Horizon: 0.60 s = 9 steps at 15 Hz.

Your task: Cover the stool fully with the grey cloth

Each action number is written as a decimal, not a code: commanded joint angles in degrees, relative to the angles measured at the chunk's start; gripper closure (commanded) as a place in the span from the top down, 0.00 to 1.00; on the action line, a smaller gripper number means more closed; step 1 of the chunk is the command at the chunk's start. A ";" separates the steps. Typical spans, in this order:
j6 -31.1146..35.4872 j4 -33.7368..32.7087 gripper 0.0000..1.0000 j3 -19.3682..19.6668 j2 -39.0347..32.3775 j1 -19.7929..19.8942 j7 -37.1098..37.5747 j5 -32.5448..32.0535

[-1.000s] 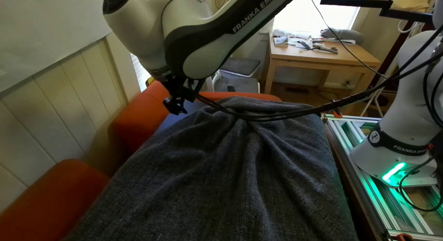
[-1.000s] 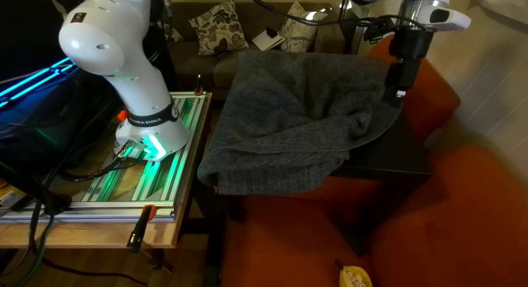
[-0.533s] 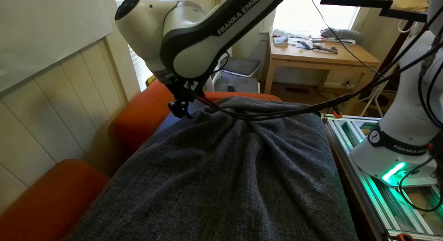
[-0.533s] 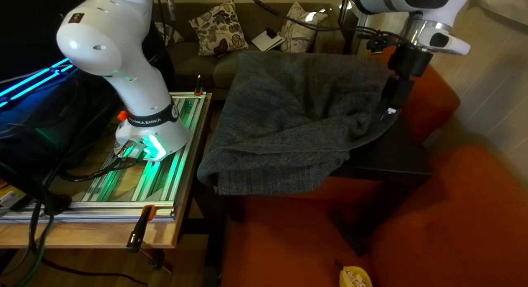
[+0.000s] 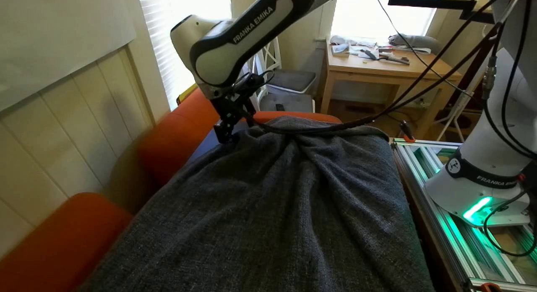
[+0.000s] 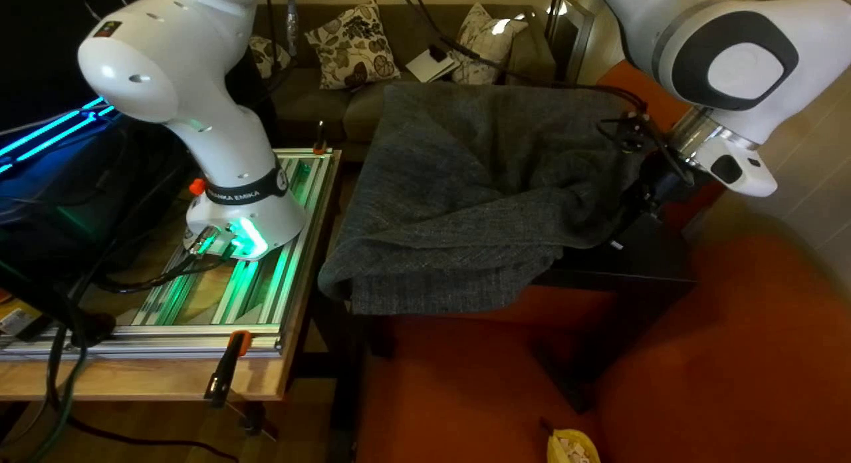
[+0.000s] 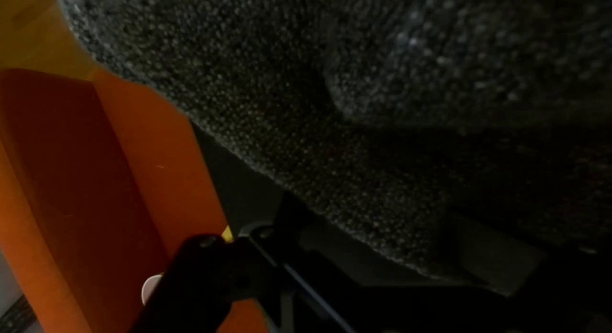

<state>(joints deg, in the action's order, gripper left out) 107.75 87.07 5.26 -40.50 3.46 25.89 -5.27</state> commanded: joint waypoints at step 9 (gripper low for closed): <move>-18.47 -14.88 0.00 0.98 -8.07 1.33 -3.52 4.64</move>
<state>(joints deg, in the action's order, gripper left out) 93.42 77.36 5.72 -45.16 4.91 22.61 -2.68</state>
